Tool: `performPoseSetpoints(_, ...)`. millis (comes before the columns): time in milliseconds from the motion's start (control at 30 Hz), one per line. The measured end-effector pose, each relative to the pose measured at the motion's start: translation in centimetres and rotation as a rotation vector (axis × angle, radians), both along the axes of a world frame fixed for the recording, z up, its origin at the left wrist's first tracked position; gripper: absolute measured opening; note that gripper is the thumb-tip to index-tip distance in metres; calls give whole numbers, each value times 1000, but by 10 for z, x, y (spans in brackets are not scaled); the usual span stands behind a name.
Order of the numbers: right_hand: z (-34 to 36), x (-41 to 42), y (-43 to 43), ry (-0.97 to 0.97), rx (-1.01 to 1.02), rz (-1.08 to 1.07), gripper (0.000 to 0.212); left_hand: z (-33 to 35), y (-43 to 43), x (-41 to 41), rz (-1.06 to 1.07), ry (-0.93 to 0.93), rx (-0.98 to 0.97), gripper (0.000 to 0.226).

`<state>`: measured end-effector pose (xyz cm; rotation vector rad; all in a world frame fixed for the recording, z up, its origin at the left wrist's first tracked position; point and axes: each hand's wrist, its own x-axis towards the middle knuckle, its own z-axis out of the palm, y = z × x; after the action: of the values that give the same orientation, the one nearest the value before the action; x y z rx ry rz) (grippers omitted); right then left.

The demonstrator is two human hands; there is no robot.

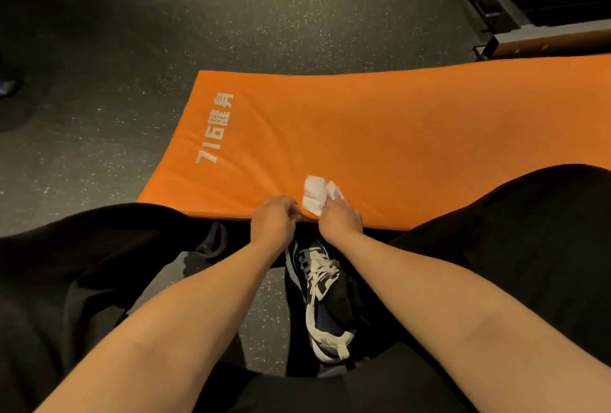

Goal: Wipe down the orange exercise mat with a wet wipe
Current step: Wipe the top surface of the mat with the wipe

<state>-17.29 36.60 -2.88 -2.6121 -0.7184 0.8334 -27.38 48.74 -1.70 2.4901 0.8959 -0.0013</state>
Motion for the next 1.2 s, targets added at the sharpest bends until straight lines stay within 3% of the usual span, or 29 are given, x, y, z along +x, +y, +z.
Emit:
performPoseSetpoints(100, -8, -4, 11, 21, -2, -40, 59, -11, 9, 1, -63, 8, -6, 5)
performPoseSetpoints(233, -16, -22, 33, 129, 121, 196, 59, -20, 19, 0, -113, 37, -62, 7)
performPoseSetpoints(367, -35, -7, 34, 112, -3, 275, 58, -27, 28, 4, -103, 34, -46, 18)
performPoseSetpoints(467, -46, 13, 27, 84, -116, 138, 69, -32, 32, 11, -100, 161, 55, 36)
performPoseSetpoints(567, -53, 22, 35, 60, -162, -30, 75, -37, 42, 21, -87, 260, 153, 41)
performPoseSetpoints(733, -63, 8, 82, 74, -25, 279, 53, -48, 52, 32, -90, 308, 151, 30)
performPoseSetpoints(833, -75, 26, 88, 56, -58, 334, 55, -55, 55, 28, -83, 301, 162, 35)
performPoseSetpoints(1033, -82, 66, 98, 25, -224, -4, 66, -60, 52, 22, -86, 309, 194, 50)
performPoseSetpoints(1200, -78, 29, 104, 39, -80, 364, 54, -63, 49, 16, -58, 305, 160, 55)
